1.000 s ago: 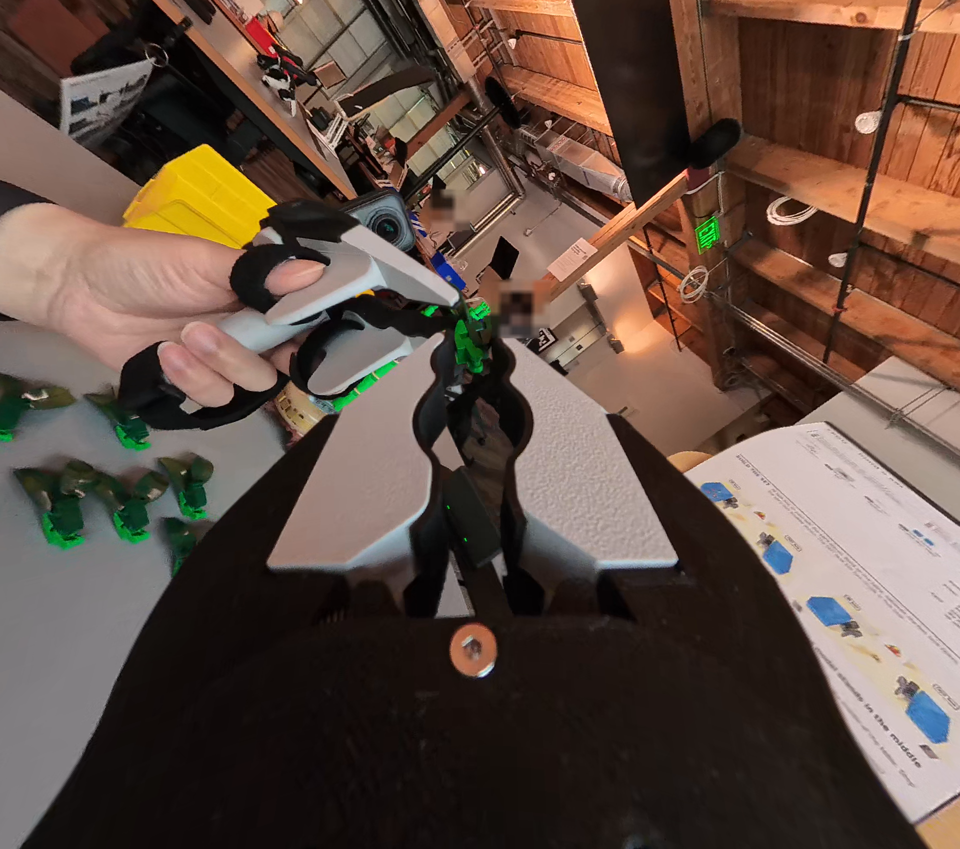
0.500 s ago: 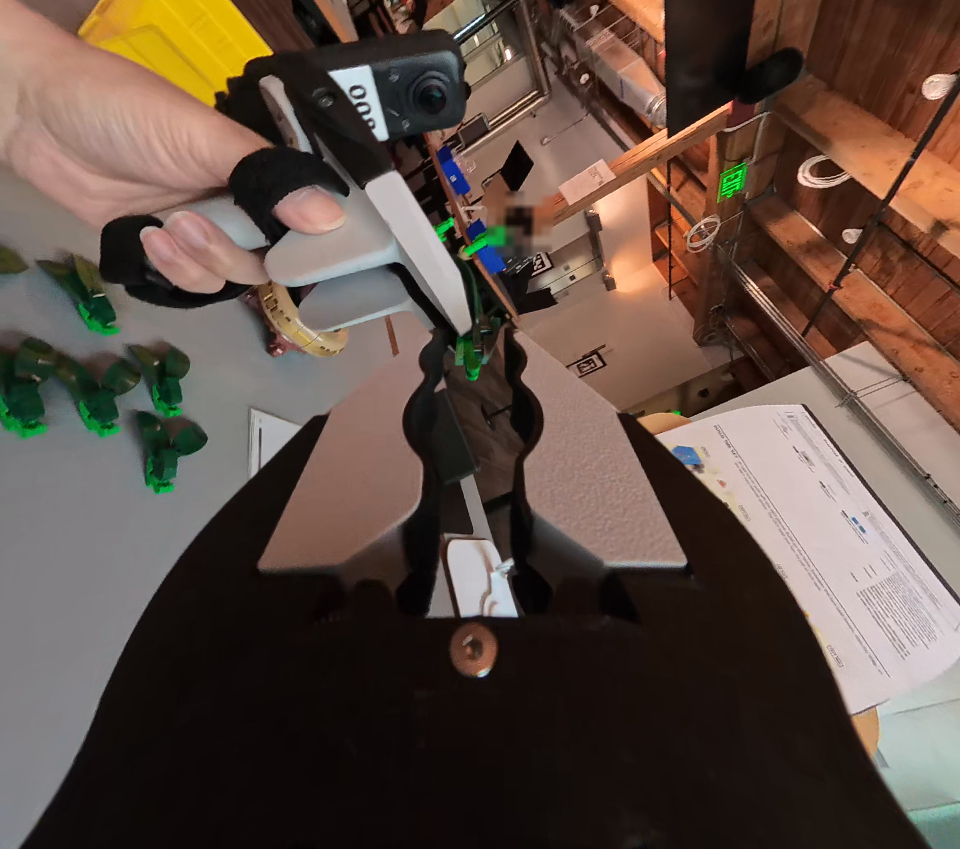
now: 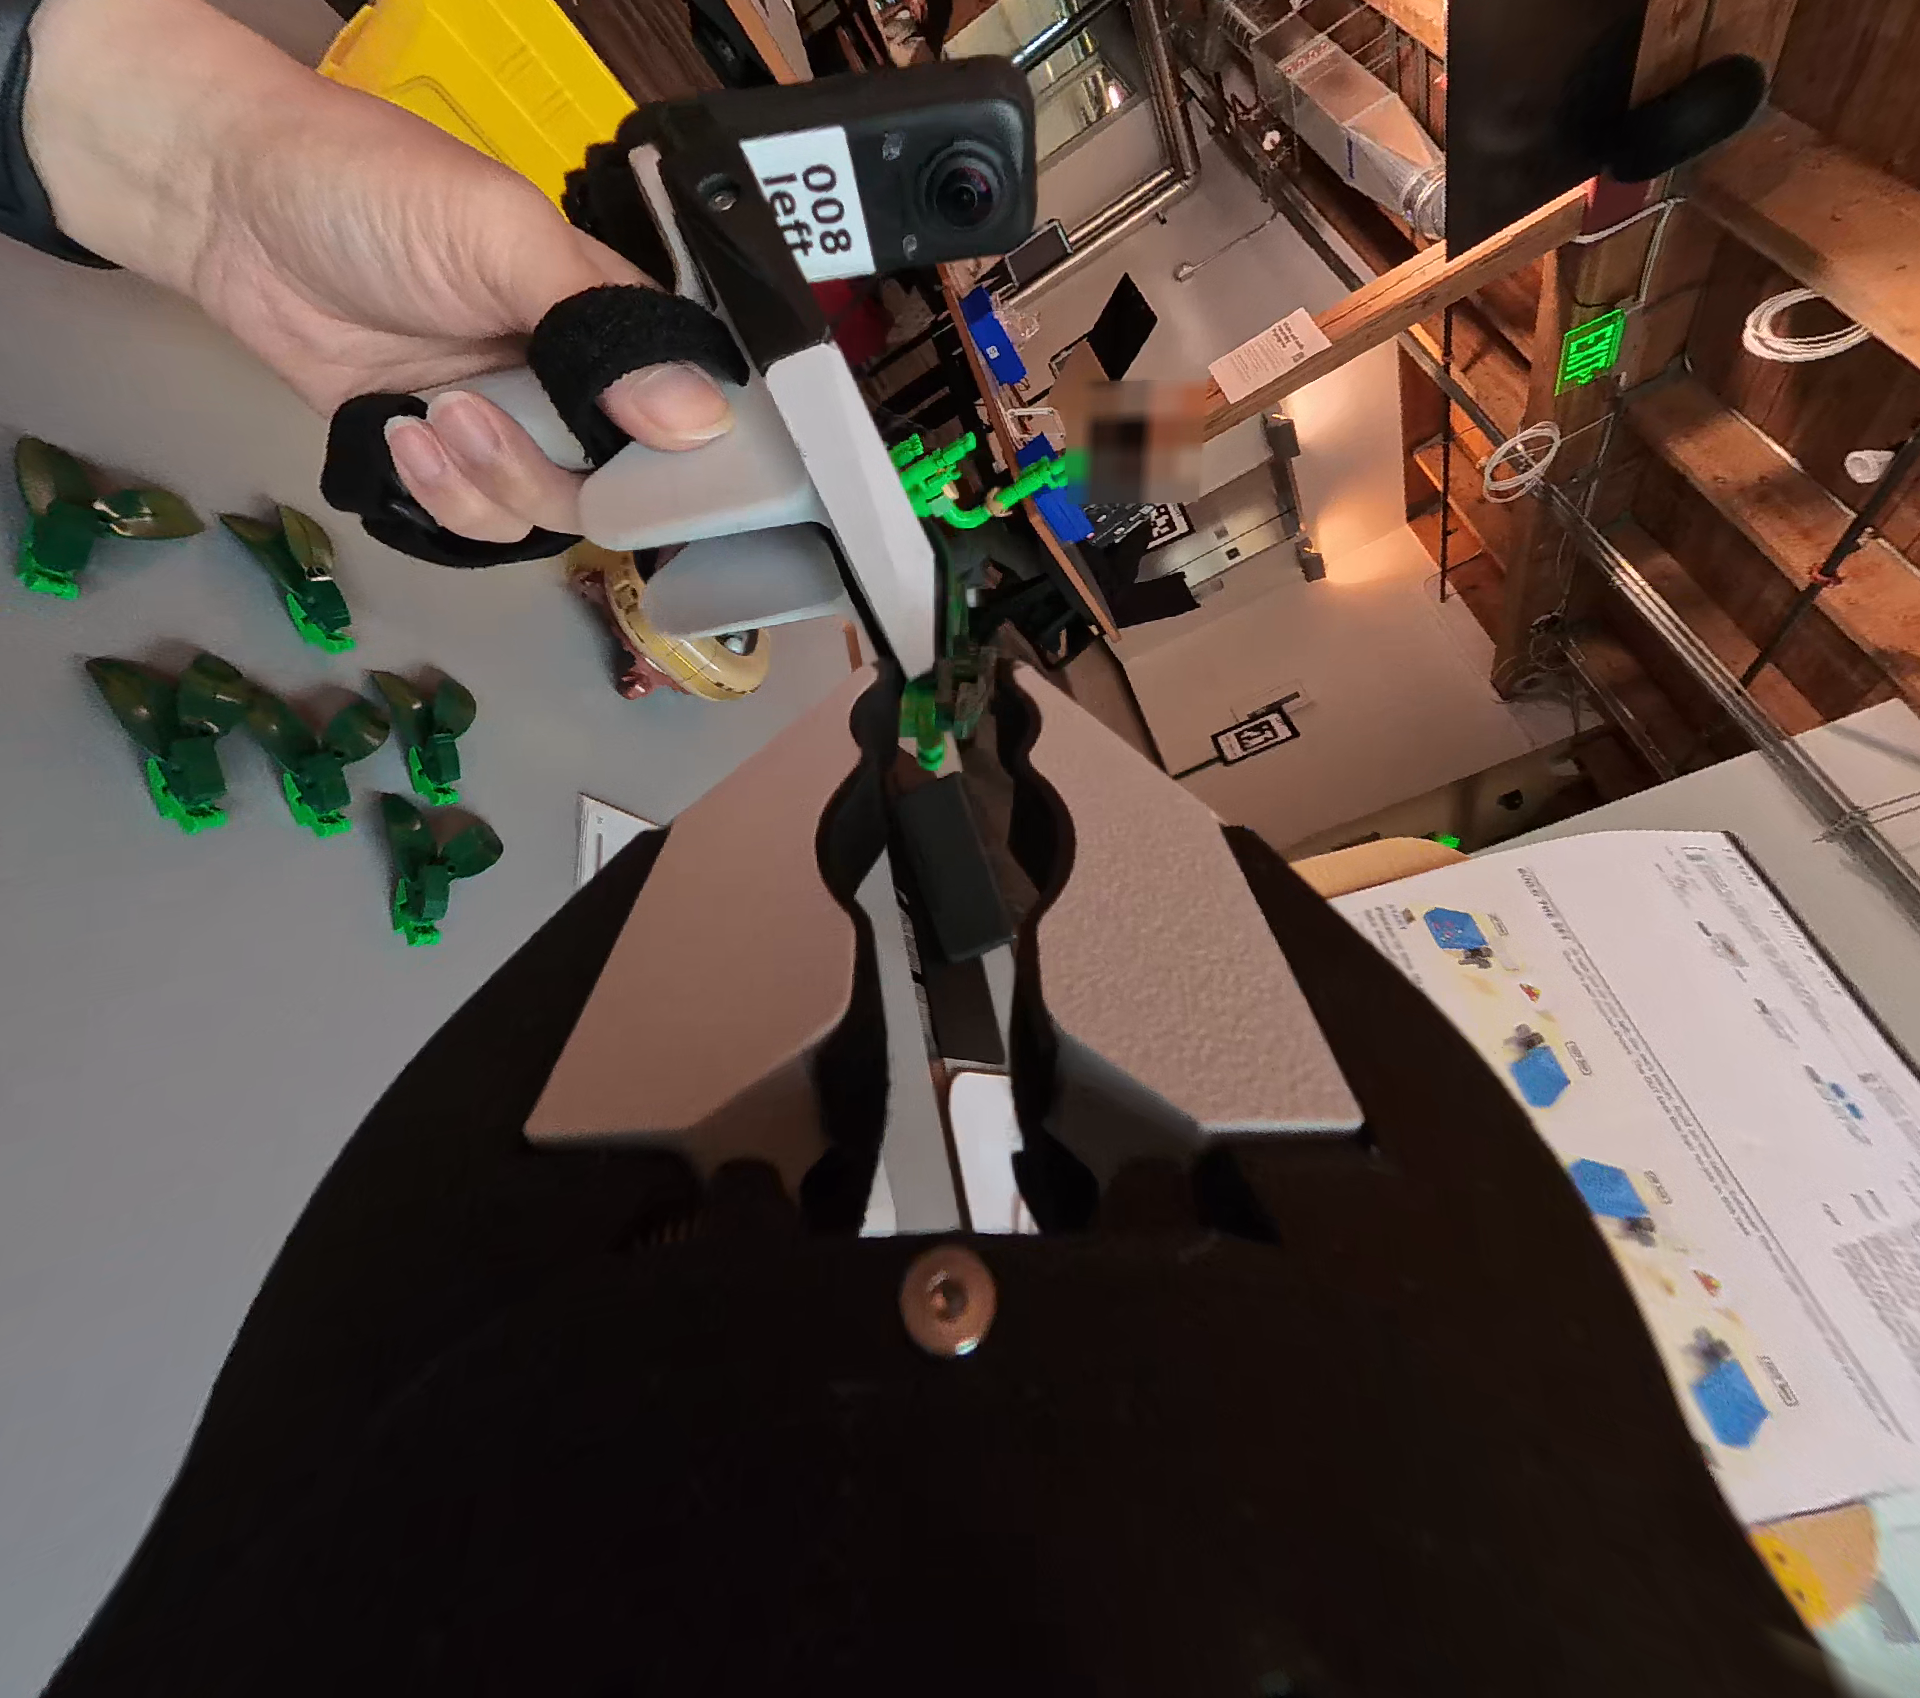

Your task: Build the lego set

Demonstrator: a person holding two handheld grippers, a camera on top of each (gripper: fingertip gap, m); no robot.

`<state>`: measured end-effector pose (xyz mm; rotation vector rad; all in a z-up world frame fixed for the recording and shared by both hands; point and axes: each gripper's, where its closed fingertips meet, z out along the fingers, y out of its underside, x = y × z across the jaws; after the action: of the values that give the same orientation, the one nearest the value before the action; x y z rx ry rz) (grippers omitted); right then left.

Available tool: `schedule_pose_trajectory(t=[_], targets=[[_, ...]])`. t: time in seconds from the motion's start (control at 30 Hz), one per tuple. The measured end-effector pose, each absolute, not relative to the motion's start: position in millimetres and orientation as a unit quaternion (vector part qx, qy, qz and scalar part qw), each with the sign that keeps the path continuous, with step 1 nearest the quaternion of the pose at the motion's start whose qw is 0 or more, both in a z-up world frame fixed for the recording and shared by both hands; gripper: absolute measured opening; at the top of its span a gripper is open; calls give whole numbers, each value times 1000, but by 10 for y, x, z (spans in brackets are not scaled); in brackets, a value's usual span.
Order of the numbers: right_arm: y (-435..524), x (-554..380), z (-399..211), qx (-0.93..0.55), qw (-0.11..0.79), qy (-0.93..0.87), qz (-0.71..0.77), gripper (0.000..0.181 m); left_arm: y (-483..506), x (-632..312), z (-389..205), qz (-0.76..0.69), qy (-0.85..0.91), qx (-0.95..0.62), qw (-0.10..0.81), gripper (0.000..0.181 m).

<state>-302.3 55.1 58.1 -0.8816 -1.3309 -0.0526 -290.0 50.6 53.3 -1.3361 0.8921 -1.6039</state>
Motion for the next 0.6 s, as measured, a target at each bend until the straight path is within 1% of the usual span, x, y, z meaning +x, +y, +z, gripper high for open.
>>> schedule_pose_trajectory(t=[0.1,0.23,0.27,0.3,0.4,0.53,0.6], targets=[[533,-3014,568,-411,688,-599,5,16,485,-2892,526,-643,363,-533,413,6],[539,-3004,577,-405,692,-598,-9,15,486,-2903,534,-633,368,-532,426,7],[557,-2991,592,-403,697,-593,-19,15,493,-2919,555,-641,361,-528,425,13],[565,-2982,602,-400,700,-591,-26,15,500,-2940,582,-653,351,-523,421,13],[568,-2975,615,-399,705,-586,-26,15,514,-2965,607,-676,337,-513,408,6],[594,-2976,585,-404,701,-587,-30,15,520,-2953,589,-667,340,-514,418,0],[605,-2982,568,-409,698,-587,-30,15,502,-2942,583,-661,348,-515,421,0]])
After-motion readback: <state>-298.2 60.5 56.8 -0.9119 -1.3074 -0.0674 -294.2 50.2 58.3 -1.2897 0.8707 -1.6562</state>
